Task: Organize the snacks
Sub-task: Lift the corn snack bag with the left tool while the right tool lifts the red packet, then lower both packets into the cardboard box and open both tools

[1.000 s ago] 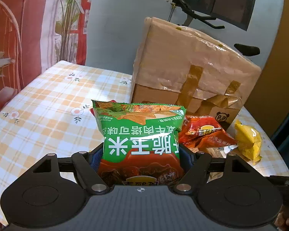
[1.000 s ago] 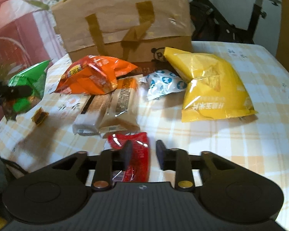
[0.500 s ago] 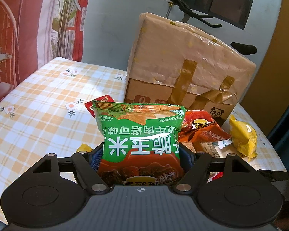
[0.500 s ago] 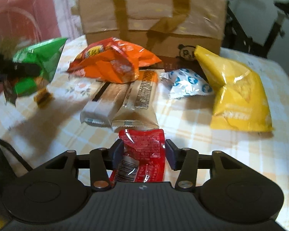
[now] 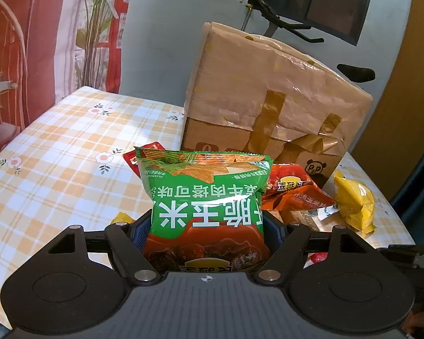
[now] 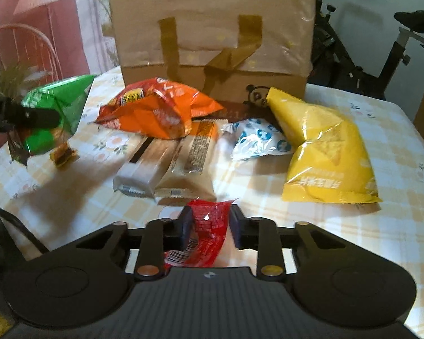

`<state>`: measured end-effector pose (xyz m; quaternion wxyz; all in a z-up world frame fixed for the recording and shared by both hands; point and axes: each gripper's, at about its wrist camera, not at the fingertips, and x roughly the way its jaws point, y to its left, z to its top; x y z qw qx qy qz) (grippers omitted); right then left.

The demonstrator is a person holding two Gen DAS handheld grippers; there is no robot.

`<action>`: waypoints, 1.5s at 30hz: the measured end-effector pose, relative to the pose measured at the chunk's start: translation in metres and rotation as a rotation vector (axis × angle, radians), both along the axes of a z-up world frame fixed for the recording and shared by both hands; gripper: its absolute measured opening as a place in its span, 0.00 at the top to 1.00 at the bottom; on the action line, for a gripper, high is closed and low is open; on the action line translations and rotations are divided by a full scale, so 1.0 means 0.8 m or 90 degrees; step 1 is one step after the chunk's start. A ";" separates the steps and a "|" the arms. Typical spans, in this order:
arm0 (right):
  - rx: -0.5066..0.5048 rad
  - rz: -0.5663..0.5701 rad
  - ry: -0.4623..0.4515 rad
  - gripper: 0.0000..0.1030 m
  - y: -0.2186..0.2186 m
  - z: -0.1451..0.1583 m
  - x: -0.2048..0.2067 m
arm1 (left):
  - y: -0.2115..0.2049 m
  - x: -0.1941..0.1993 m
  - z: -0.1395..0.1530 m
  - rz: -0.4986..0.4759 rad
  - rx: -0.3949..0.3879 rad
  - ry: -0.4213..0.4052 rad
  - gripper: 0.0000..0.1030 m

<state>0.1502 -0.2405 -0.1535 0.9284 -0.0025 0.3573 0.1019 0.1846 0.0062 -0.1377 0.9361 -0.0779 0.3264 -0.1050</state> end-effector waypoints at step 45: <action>-0.034 -0.012 -0.347 0.99 -0.031 0.227 0.216 | -0.149 0.245 0.178 -0.057 0.118 -0.223 0.23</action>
